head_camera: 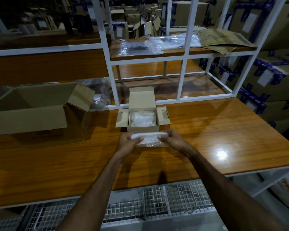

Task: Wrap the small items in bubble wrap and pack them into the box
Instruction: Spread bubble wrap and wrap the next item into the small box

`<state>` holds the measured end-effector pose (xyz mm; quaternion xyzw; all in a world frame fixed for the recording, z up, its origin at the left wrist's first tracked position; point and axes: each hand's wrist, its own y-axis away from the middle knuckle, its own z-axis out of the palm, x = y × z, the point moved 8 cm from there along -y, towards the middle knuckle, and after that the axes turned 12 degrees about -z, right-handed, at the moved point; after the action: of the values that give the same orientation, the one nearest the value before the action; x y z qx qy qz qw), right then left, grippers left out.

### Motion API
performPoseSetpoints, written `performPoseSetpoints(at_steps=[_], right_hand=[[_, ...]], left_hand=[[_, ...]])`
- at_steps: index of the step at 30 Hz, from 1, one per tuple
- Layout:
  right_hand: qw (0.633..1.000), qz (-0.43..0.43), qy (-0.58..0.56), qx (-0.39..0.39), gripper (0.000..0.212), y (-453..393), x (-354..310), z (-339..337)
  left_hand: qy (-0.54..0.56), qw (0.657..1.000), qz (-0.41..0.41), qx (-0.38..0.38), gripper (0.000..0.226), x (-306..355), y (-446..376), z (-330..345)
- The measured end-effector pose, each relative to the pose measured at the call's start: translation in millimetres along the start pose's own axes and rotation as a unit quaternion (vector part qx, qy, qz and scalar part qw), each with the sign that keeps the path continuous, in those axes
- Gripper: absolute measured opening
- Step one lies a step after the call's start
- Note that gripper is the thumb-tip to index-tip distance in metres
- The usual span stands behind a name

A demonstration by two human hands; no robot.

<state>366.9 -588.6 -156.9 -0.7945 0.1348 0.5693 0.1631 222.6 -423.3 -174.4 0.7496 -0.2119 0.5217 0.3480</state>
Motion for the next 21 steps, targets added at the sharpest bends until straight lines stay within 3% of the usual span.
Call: performPoseSetpoints(at_steps=[4, 12, 15, 21], right_hand=[[0.996, 0.045, -0.072, 0.035, 0.027, 1, 9, 1], [0.989, 0.05, -0.096, 0.102, 0.025, -8, 8, -5], [0.994, 0.025, -0.032, 0.104, 0.023, -19, 7, -14], [0.988, 0.023, 0.097, 0.122, 0.012, -60, 7, -53]], left_hand=[[0.026, 0.998, -0.016, -0.05, 0.009, 1, -1, 4], [0.037, 0.992, -0.042, -0.113, 0.017, 0, -13, -4], [-0.007, 0.997, -0.013, -0.082, 0.014, 6, -18, -3], [-0.042, 0.994, 0.084, 0.054, 0.016, 34, -19, 24]])
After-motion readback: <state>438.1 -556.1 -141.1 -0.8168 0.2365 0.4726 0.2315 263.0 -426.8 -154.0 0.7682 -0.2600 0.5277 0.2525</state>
